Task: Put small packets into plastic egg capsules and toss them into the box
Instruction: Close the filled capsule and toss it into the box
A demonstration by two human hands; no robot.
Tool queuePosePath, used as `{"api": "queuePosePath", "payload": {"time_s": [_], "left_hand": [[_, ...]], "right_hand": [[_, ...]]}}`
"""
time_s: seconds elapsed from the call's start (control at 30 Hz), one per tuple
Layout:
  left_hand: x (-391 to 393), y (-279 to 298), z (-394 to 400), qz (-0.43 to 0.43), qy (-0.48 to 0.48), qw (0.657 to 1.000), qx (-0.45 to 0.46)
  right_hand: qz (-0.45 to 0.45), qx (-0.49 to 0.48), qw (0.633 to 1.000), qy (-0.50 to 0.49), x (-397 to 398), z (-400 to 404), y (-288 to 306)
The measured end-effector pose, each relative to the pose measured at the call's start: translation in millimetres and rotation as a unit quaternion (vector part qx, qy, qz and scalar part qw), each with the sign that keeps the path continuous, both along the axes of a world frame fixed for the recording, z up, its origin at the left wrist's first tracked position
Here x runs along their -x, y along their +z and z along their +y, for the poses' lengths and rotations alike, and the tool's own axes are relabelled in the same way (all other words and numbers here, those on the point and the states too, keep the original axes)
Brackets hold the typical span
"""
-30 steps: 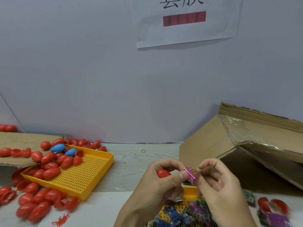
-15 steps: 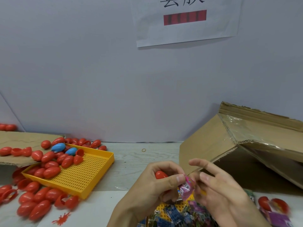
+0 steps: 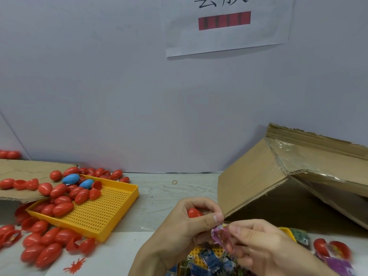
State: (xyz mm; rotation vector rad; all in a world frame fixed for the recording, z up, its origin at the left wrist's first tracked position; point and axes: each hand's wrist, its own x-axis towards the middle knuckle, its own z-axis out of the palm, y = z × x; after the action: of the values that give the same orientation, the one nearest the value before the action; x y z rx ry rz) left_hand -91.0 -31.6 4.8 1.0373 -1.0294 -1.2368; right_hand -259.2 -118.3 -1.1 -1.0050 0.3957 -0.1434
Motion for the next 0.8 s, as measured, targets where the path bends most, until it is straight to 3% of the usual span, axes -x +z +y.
{"api": "queuePosePath", "payload": {"time_s": [0.2, 0.37, 0.43, 0.53, 0.67, 0.8], "left_hand": [[3, -1, -1, 0.02, -0.009, 1.0, -0.008], [2, -3, -8, 0.01, 0.143, 0.986, -0.081], [1, -7, -9, 0.044, 0.155, 0.98, -0.12], [1, -11, -10, 0.086, 0.144, 0.978, -0.127], [-1, -13, -8, -0.034, 0.128, 0.987, -0.095], [5, -10, -10, -0.103, 0.103, 0.985, -0.088]], "right_hand": [[-0.043, -0.05, 0.997, -0.027, 0, -3, -4], [-0.072, -0.078, 0.962, -0.253, -7, -7, -6], [-0.073, -0.071, 0.939, -0.328, -7, -9, -6], [-0.033, -0.008, 0.919, -0.393, -4, -9, -6], [0.097, 0.212, 0.872, -0.43, -2, -3, -6], [0.089, 0.279, 0.852, -0.434, -3, 3, -5]]}}
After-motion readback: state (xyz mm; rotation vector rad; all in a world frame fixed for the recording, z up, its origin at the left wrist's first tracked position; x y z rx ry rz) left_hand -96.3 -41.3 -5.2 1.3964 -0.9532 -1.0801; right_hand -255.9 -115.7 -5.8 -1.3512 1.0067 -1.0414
